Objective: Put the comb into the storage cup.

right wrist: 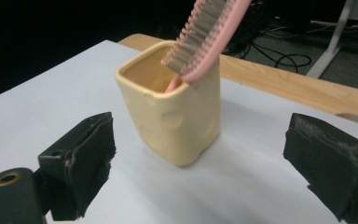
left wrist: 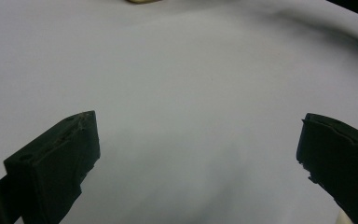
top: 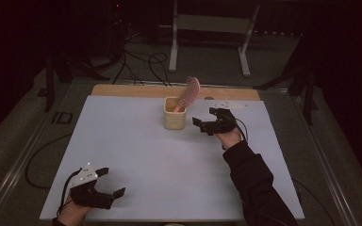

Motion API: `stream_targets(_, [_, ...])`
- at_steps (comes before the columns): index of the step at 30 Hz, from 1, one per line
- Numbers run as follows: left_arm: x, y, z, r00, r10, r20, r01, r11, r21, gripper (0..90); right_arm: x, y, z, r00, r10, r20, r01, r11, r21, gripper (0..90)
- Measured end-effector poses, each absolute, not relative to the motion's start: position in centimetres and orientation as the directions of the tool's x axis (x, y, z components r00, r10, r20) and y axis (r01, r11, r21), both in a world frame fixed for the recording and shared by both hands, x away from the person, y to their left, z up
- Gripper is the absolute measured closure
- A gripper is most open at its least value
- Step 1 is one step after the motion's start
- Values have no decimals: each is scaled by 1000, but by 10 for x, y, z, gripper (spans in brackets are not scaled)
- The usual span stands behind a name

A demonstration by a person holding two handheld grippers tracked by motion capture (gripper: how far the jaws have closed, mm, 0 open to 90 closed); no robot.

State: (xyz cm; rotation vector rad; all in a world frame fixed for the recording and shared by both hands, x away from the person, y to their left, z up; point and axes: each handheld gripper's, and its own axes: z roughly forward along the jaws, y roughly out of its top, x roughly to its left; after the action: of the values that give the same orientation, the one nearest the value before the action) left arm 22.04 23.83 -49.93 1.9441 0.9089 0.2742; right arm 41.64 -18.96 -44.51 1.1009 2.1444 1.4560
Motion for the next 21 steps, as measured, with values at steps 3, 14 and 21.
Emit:
stream_targets(3, [220,238,-499,700,694,-172,483,-282,829,3,411,-193,-450,-651,743,154,418,182,890,86])
stream_targets(14, [221,238,-499,702,692,-171,481,-284,829,3,392,-200,-464,-665,729,162,426,192,884,86])
stream_targets(21, [221,237,-500,701,692,-172,482,-283,829,3,380,-203,-474,-670,723,171,436,196,878,86])
